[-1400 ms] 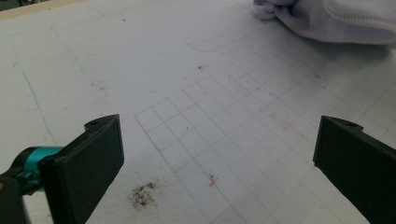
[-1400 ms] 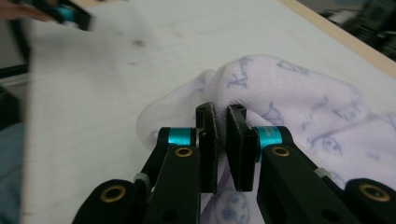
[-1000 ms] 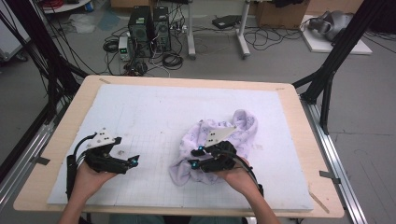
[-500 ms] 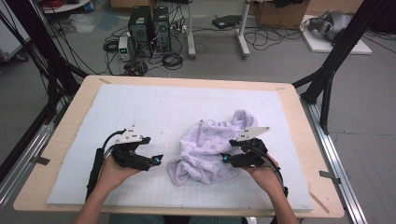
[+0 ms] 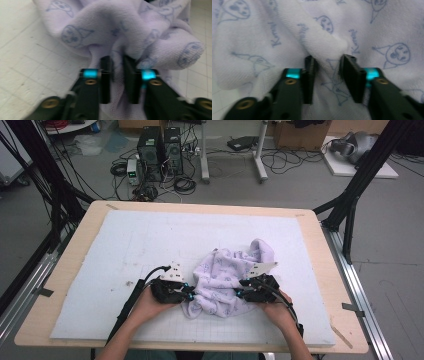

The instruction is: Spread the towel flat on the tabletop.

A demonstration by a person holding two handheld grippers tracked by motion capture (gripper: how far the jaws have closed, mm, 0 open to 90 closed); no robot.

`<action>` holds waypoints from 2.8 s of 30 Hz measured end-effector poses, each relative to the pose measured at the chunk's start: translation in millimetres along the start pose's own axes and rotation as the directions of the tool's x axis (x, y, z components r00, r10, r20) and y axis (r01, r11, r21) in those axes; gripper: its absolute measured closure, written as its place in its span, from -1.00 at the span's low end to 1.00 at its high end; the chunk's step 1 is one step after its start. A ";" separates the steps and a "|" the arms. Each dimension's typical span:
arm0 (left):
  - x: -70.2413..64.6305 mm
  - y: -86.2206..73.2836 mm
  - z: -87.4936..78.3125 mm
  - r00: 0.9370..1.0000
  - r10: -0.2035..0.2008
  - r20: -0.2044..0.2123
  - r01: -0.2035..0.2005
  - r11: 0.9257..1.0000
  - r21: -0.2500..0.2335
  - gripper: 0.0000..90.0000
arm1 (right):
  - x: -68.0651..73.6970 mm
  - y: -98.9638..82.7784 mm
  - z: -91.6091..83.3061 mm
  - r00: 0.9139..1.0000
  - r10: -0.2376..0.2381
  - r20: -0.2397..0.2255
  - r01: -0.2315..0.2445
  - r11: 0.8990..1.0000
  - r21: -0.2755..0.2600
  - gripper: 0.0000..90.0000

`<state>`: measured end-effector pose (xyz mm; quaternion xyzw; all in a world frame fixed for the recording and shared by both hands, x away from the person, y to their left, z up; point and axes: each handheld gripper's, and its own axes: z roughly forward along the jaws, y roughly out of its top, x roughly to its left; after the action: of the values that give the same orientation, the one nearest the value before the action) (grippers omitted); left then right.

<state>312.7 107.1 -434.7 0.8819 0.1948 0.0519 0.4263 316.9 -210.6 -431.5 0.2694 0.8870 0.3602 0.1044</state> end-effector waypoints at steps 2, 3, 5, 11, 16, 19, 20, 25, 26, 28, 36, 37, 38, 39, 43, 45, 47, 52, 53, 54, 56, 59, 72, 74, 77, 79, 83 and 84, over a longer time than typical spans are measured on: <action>0.2 -0.4 -2.6 1.000 -0.001 -0.006 0.001 1.000 0.004 0.88 | 0.5 0.4 0.2 1.000 -0.008 -0.004 0.008 1.000 -0.002 0.64; 0.0 -0.5 -5.6 1.000 -0.006 -0.011 0.006 1.000 0.000 0.90 | 0.6 2.5 0.9 1.000 -0.024 -0.015 0.024 1.000 -0.013 0.77; -1.0 -0.8 -14.2 0.999 -0.007 -0.031 0.007 1.000 -0.013 0.90 | 0.3 4.1 0.8 0.999 -0.024 -0.025 0.024 1.000 -0.012 0.79; -6.9 -9.2 -52.2 0.998 -0.026 -0.065 0.023 0.999 -0.046 0.90 | 11.4 26.4 -4.5 0.993 -0.065 -0.095 0.058 0.995 -0.078 0.85; -19.8 -18.5 -83.9 0.993 -0.037 -0.108 0.031 0.998 -0.055 0.90 | 29.5 40.6 -7.0 0.982 -0.116 -0.148 0.101 0.989 -0.108 0.85; -29.6 -22.8 -98.8 0.993 -0.038 -0.116 0.033 0.998 -0.048 0.90 | 37.9 42.1 -11.2 0.975 -0.121 -0.187 0.099 0.987 -0.126 0.85; -34.3 -24.8 -103.7 0.993 -0.033 -0.113 0.028 0.999 -0.043 0.90 | 45.2 39.7 -16.1 0.968 -0.126 -0.215 0.096 0.984 -0.147 0.85; -30.3 -23.0 -105.6 0.995 -0.044 -0.088 0.040 0.998 -0.055 0.67 | 49.4 26.9 -17.9 0.961 -0.104 -0.257 0.077 0.991 -0.114 0.72; -28.2 -20.5 -105.4 0.995 -0.052 -0.080 0.047 0.997 -0.064 0.53 | 48.3 24.6 -19.4 0.962 -0.090 -0.257 0.063 0.992 -0.110 0.57; -24.2 -13.0 -103.7 0.996 -0.049 -0.072 0.043 0.996 -0.080 0.33 | 40.5 25.5 -31.6 0.971 -0.071 -0.230 0.038 0.989 -0.144 0.39; 3.7 18.1 -65.7 0.998 -0.040 -0.050 0.035 0.995 -0.092 0.20 | 8.2 29.7 -46.6 0.999 -0.046 -0.024 0.042 0.990 -0.134 -0.01; 5.8 20.2 -57.5 0.998 -0.034 -0.051 0.030 0.996 -0.080 0.20 | -1.3 22.8 -40.6 1.000 -0.005 0.001 0.006 0.995 -0.104 -0.07; 8.5 22.4 -49.5 0.998 -0.024 -0.051 0.021 0.998 -0.054 0.20 | -1.3 22.8 -40.6 1.000 -0.005 0.001 0.006 0.995 -0.104 -0.07; 11.1 23.9 -41.6 0.998 -0.028 -0.048 0.026 0.999 -0.041 0.20 | -6.2 14.4 -33.5 0.999 0.021 0.028 -0.019 0.997 -0.073 -0.13; 25.2 25.7 -11.9 0.997 -0.064 -0.048 0.065 0.998 0.020 0.19 | -7.9 2.7 -21.7 0.999 0.047 0.025 -0.046 0.998 -0.040 -0.08; 29.2 24.4 1.5 0.996 -0.079 -0.030 0.080 0.995 0.053 0.19 | -4.4 -3.1 -11.5 0.999 0.041 0.025 -0.041 0.999 -0.015 0.04; 30.5 20.8 15.7 0.997 -0.076 -0.023 0.078 0.991 0.110 0.33 | -3.6 -4.2 -9.3 0.999 0.034 0.023 -0.034 0.999 -0.020 0.20; 29.5 18.6 16.4 0.997 -0.059 -0.059 0.066 0.990 0.124 0.82 | -3.1 -3.2 -7.3 1.000 0.007 0.003 -0.007 1.000 -0.018 0.59; 28.2 18.1 10.8 0.994 -0.054 -0.090 0.065 0.990 0.121 0.85 | -3.3 -1.2 -8.0 1.000 -0.004 -0.006 0.004 1.000 -0.015 0.68; 28.2 18.1 10.8 0.994 -0.054 -0.090 0.065 0.990 0.121 0.85 | -4.1 0.5 -8.6 1.000 -0.008 -0.009 0.008 1.000 -0.013 0.71; 27.4 18.5 -0.1 0.991 -0.054 -0.124 0.067 0.992 0.103 0.86 | -4.4 5.3 -11.2 1.000 -0.023 -0.009 0.023 1.000 -0.021 0.73; 27.0 19.5 -24.0 0.984 -0.064 -0.164 0.072 0.996 0.044 0.86 | -4.1 11.5 -13.5 0.999 -0.039 -0.005 0.039 0.999 -0.027 0.74; 14.0 12.0 -132.4 0.932 -0.118 -0.342 0.070 0.986 -0.149 0.87 | 12.3 72.0 -39.3 0.991 -0.114 -0.068 0.099 0.975 -0.199 0.76; 5.2 6.2 -138.6 0.930 -0.106 -0.353 0.064 0.989 -0.131 0.87 | 17.3 72.7 -39.1 0.988 -0.133 -0.079 0.115 0.973 -0.198 0.76; -10.4 -8.5 -141.6 0.930 -0.091 -0.357 0.056 0.993 -0.107 0.86 | 33.6 68.3 -37.0 0.982 -0.161 -0.100 0.142 0.974 -0.176 0.76; -18.7 -21.0 -137.9 0.932 -0.087 -0.352 0.058 0.994 -0.092 0.86 | 41.8 59.4 -32.7 0.978 -0.171 -0.122 0.151 0.977 -0.153 0.76; -25.6 -44.6 -117.9 0.949 -0.102 -0.300 0.094 0.995 -0.042 0.85 | 49.4 28.9 -17.7 0.980 -0.126 -0.155 0.113 0.990 -0.085 0.76; -26.9 -48.4 -112.3 0.953 -0.106 -0.283 0.101 0.994 -0.033 0.85 | 49.4 28.9 -17.7 0.980 -0.126 -0.155 0.113 0.990 -0.085 0.76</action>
<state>244.6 206.0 -399.2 0.8499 0.2993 0.1575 0.4041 280.6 -176.4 -398.2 0.1816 0.8927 0.4073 0.0645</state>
